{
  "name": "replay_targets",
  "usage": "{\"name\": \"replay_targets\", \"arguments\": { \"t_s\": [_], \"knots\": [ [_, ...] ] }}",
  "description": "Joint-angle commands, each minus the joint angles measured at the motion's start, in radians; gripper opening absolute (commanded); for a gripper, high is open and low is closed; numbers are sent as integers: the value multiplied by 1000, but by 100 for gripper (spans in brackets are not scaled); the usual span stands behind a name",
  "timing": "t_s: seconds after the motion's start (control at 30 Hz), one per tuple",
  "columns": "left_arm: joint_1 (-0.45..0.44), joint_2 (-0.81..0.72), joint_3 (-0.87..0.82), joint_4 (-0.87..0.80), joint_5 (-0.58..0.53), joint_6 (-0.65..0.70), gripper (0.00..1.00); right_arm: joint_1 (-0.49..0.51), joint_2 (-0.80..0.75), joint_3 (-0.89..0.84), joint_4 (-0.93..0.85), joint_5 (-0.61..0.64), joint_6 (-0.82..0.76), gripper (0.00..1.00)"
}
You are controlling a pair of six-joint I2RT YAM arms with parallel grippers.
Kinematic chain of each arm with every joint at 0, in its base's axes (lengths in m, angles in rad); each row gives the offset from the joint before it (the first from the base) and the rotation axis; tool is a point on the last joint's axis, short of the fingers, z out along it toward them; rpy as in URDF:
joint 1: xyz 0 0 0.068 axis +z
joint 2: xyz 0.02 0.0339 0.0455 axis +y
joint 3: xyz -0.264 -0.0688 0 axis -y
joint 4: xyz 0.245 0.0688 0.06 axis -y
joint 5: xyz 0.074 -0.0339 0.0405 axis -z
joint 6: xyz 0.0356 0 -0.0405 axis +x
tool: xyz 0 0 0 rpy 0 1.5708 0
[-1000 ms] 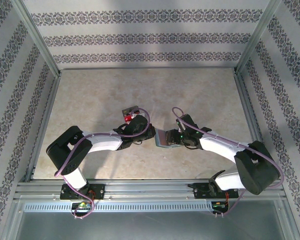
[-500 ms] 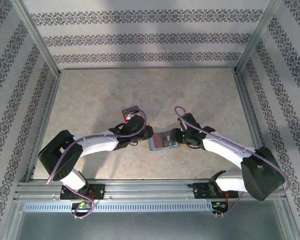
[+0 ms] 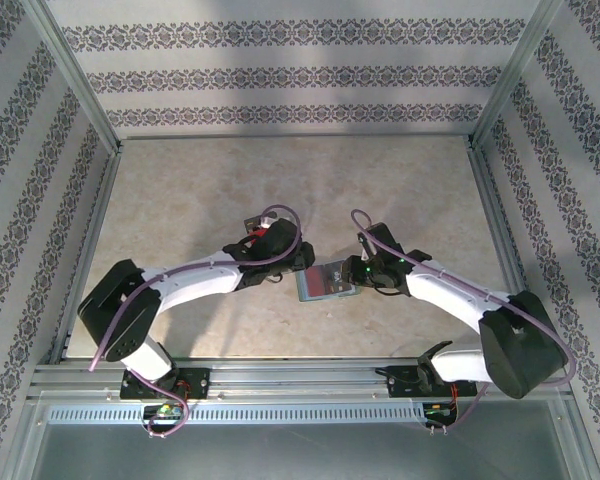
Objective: Take the credit cards out of the card holder
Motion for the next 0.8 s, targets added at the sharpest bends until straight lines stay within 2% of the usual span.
{"name": "replay_targets", "arguments": {
  "t_s": [0.0,0.53,0.67,0.77],
  "knots": [
    [-21,54,32,29,61,32,44,-1,35,25,13,-18,-26,35],
    [-34,193,62,155,227,2,34,-21,154,0,69,-12,-13,13],
    [-34,229,74,180,259,-15,35,-27,162,-11,95,-48,5,13],
    [-32,249,82,172,263,-32,41,-26,160,-20,110,-71,19,12]
  ]
}}
